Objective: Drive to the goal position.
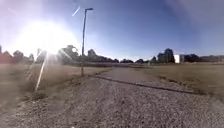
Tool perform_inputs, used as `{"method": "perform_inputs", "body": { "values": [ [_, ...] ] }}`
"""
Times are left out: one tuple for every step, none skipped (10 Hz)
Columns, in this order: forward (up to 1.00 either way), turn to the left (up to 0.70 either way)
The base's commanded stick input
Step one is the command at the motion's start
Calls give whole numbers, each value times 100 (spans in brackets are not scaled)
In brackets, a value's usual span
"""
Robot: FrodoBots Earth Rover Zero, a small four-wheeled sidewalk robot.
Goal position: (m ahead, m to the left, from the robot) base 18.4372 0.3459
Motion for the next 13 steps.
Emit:
{"method": "perform_inputs", "body": {
  "values": [
    [50,0],
    [50,0],
    [50,0],
    [50,0],
    [50,0],
    [50,0],
    [50,0],
    [50,0],
    [50,0],
    [50,0],
    [50,0],
    [50,-4],
    [50,-14]
  ]
}}
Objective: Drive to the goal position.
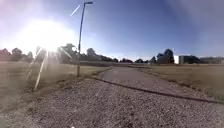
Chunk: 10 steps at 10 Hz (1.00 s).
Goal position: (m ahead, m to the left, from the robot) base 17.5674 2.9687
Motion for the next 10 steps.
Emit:
{"method": "perform_inputs", "body": {
  "values": [
    [50,-32],
    [50,-50],
    [50,-48],
    [50,-9],
    [50,0],
    [50,0],
    [50,0],
    [50,0],
    [50,0],
    [50,0]
  ]
}}
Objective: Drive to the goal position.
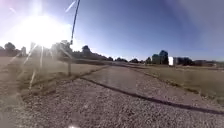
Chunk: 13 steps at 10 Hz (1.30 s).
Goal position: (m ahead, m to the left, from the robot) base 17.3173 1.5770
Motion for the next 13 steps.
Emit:
{"method": "perform_inputs", "body": {
  "values": [
    [50,0],
    [50,0],
    [50,0],
    [50,0],
    [50,0],
    [50,0],
    [50,0],
    [50,0],
    [50,0],
    [50,0],
    [50,0],
    [50,-25],
    [50,-50]
  ]
}}
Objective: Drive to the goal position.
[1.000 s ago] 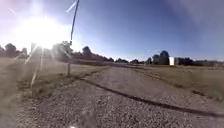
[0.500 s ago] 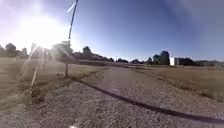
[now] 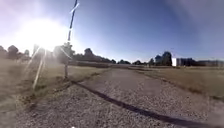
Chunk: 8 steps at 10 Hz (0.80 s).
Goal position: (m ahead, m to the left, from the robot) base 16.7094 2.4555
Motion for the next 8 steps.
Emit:
{"method": "perform_inputs", "body": {
  "values": [
    [50,-50],
    [50,-50],
    [50,-50],
    [50,-32],
    [50,-10],
    [50,0],
    [50,0],
    [50,0]
  ]
}}
